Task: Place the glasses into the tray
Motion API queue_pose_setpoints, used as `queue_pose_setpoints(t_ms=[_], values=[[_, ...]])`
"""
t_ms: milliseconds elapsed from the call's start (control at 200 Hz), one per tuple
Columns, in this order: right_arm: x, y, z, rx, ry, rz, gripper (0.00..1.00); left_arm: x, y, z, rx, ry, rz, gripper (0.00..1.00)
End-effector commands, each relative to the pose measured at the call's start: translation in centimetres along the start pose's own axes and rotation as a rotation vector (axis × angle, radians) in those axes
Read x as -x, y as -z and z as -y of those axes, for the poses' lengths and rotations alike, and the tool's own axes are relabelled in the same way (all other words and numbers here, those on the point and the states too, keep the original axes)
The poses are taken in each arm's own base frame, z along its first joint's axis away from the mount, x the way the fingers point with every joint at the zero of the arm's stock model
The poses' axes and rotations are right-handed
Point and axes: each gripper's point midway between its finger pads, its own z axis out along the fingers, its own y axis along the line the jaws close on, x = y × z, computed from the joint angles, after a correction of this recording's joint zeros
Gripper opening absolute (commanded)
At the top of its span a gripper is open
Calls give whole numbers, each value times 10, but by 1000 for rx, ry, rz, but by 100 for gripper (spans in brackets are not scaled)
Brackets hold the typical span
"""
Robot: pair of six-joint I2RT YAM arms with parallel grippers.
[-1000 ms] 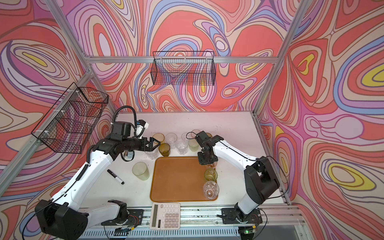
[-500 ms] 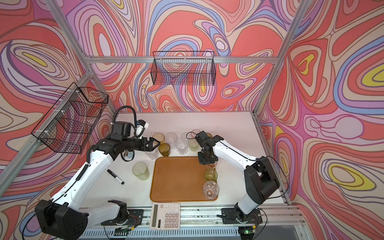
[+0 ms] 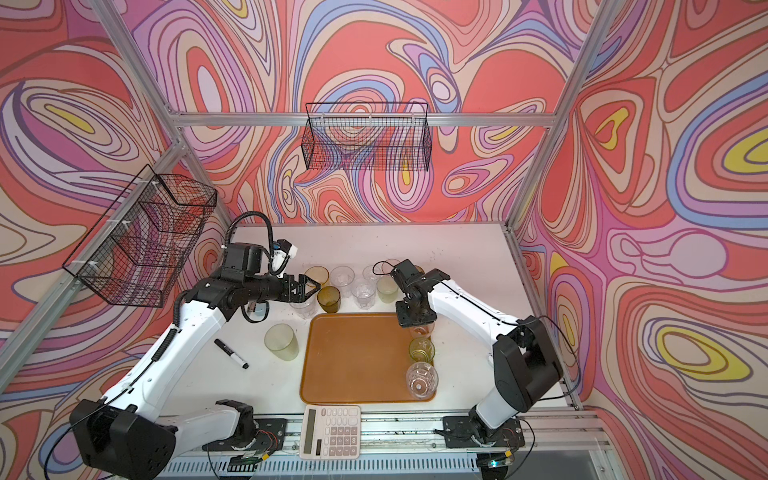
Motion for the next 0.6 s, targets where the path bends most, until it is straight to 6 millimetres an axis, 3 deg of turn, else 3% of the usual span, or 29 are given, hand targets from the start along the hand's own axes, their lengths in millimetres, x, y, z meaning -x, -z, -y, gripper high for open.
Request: queue_pose_setpoints(t_ms=[0, 596], values=[[13, 17, -2, -6, 18, 61, 48, -3, -3, 1, -7, -4, -17, 90], [58, 35, -9, -55, 106, 132, 48, -4, -4, 1, -6, -4, -23, 90]])
